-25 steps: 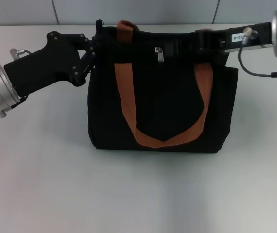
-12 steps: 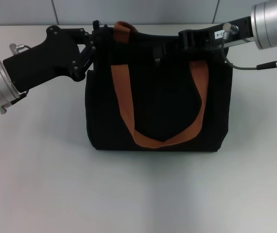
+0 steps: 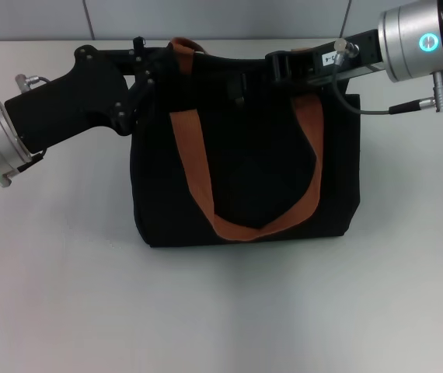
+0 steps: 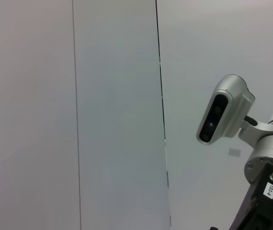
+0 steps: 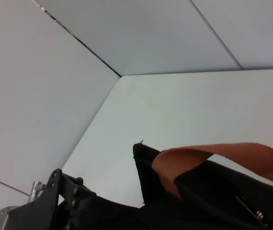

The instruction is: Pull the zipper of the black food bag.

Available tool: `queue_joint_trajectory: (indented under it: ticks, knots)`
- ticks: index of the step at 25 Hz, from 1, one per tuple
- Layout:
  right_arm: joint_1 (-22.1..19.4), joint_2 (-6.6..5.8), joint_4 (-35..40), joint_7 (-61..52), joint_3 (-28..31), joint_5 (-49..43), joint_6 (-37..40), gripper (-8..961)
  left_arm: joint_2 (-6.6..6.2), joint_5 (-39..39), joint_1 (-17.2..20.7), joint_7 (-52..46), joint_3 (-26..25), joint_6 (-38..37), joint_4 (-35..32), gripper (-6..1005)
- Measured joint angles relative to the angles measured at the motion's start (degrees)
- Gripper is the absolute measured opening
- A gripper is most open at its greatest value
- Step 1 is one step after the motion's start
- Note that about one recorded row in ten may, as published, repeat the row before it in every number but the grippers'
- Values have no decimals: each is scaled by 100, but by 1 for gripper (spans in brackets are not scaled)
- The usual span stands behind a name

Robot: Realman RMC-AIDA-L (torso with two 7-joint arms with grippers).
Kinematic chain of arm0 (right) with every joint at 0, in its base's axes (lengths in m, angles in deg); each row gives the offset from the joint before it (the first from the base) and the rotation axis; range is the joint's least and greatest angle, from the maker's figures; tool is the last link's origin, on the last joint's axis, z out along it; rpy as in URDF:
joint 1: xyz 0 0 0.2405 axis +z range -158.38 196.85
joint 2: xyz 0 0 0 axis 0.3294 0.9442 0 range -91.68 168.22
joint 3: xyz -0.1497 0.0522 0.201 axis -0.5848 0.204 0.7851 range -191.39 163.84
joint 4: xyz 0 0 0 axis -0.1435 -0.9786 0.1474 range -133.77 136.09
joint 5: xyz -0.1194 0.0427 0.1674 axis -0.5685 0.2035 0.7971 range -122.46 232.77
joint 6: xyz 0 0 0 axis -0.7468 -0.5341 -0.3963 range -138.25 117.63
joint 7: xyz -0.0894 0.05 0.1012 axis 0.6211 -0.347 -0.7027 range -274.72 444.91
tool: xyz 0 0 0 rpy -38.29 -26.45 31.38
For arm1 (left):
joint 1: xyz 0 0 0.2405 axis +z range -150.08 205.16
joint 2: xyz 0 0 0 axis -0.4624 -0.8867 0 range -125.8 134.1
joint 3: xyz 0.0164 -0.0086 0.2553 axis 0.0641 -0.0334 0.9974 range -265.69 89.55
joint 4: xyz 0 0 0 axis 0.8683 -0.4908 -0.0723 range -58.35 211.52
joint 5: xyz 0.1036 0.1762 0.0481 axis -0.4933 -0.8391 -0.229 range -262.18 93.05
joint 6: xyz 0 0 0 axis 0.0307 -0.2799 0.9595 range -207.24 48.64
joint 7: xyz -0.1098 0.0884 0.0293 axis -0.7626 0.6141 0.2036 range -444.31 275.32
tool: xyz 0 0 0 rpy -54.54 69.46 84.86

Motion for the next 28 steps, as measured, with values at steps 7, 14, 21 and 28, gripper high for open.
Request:
queue_joint_trajectory:
  ticks: [7,14,21,28]
  knots:
    - [3,13,-22,-38,35,53,31,188,5,1,5,4,1,-17,3,25]
    - [-112,-29,77,-142,83,340,173,187,5,11,3,15,0,-23,3,25]
    - [-148,-62,94,-226,91,339,174,186,5,11,4,21,1,-23,-1,25]
    - [-98,-61,-55,-226,52,316,100,185,5,15,10,27,1,-35,0,24]
